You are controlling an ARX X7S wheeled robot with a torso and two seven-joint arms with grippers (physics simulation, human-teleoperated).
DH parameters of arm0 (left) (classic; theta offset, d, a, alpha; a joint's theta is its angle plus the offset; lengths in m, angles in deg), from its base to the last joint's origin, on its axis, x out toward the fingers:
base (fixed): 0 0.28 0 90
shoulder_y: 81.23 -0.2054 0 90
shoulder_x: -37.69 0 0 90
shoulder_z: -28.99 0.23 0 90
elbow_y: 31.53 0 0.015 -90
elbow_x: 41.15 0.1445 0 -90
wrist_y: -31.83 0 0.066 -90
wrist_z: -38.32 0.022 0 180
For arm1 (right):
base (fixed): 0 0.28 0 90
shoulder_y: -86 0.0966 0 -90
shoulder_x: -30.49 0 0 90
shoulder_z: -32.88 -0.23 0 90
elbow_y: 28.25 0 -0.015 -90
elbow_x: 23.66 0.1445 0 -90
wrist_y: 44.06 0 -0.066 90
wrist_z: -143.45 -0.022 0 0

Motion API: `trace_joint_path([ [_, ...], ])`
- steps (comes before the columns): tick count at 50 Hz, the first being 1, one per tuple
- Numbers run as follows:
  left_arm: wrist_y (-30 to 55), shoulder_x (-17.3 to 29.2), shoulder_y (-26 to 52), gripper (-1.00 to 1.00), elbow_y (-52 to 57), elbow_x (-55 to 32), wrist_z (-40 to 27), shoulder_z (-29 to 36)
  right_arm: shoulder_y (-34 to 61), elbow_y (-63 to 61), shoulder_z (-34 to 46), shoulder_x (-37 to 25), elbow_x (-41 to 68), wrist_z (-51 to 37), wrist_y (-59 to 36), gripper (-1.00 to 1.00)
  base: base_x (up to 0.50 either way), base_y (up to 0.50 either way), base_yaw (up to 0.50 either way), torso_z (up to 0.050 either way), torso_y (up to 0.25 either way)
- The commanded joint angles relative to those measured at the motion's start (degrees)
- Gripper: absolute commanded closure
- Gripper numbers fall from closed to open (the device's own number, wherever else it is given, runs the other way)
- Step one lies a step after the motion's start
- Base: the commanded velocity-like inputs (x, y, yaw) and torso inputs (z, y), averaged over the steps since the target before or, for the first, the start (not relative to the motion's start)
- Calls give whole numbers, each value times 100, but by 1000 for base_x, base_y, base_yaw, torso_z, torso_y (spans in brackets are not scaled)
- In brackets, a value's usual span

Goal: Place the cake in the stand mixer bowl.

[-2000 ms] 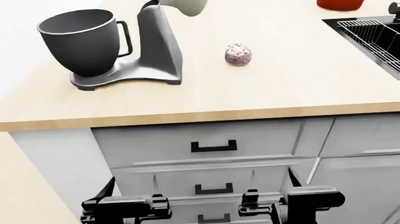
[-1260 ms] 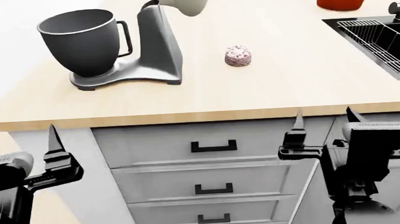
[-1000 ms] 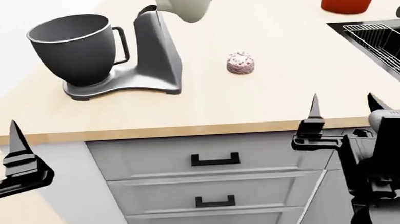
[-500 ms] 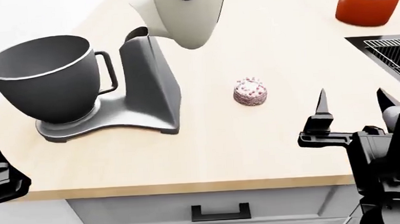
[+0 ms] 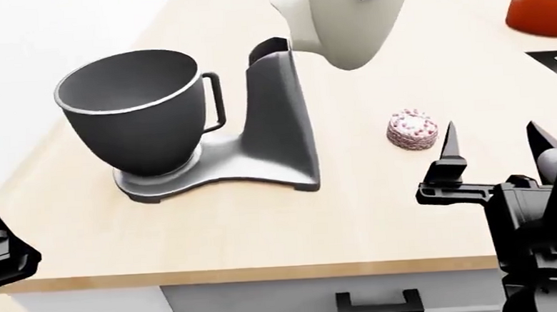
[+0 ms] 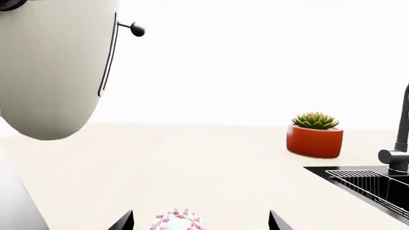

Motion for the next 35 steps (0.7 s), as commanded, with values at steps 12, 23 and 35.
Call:
trace_joint_path([
  [12, -173, 82, -112, -100, -50, 78, -59, 100, -86, 84, 38, -20, 44, -62, 154, -100, 249, 0, 0, 0, 1],
  [23, -210, 69, -178, -100, -61, 71, -51, 41, 464, 1545, 692, -127, -285, -26, 770, -100, 0, 0, 0, 0, 0],
  [35, -243, 54, -123, -100, -137, 96, -28, 148, 967, 2568, 1256, -11, -325, 22, 649, -100, 0, 0, 0, 0, 0],
])
